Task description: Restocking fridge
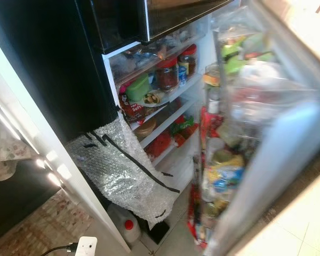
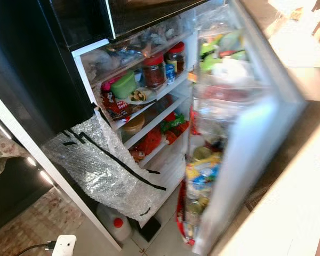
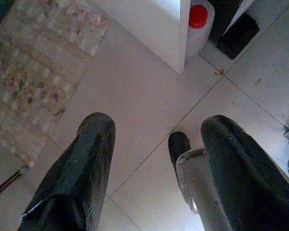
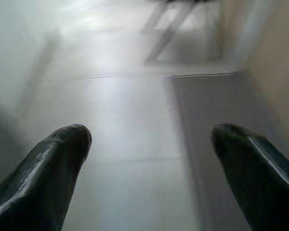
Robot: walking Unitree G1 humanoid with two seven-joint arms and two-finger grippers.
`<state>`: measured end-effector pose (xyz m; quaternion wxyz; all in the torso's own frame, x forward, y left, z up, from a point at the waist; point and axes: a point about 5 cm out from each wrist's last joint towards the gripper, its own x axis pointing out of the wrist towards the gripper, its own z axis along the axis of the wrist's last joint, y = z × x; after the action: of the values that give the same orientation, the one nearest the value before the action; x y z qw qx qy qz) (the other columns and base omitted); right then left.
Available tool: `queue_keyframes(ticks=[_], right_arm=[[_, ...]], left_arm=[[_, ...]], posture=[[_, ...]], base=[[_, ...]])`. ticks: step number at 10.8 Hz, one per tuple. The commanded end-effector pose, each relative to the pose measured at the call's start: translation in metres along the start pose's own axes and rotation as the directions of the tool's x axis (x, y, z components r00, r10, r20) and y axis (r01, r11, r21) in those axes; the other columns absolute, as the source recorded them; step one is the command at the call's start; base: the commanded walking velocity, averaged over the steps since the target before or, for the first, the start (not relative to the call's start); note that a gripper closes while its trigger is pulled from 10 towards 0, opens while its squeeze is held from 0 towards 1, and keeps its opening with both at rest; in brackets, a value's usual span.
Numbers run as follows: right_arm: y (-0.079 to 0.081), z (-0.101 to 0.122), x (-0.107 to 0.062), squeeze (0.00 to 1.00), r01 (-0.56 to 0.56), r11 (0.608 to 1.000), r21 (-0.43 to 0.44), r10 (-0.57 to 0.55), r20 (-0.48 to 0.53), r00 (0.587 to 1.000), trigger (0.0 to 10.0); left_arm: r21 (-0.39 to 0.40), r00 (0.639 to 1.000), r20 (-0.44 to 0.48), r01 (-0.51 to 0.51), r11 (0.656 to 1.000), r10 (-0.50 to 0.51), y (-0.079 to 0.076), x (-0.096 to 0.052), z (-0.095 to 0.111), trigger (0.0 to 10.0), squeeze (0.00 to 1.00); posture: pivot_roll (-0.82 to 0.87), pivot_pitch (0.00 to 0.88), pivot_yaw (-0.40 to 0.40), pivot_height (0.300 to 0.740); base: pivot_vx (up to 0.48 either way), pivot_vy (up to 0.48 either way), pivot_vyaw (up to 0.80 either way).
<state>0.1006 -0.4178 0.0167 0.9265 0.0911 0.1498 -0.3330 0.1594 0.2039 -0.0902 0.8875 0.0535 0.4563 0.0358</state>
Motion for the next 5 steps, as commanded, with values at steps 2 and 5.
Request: queue_keyframes(ticks=[2, 5], right_arm=[[0.062, -0.006, 0.007, 0.00, -0.495, 0.869, 0.019, 0.495, -0.064, 0.867, 10.0], [0.127, 0.012, 0.011, 0.00, -0.767, 0.640, -0.055, 0.764, -0.067, 0.642, 10.0]], left_arm=[[0.011, 1.000, -0.012, -0.001, 1.000, 0.001, 0.002, 0.000, -0.002, 10.0, 0.00], [0.007, 1.000, -0.012, -0.004, 1.000, 0.004, 0.005, 0.000, -0.002, 10.0, 0.00]], posture=[[-0.08, 0.000, 0.054, 0.740], [-0.07, 0.000, 0.049, 0.740]], base=[[0.000, 0.000, 0.00], [0.000, 0.000, 0.00]])
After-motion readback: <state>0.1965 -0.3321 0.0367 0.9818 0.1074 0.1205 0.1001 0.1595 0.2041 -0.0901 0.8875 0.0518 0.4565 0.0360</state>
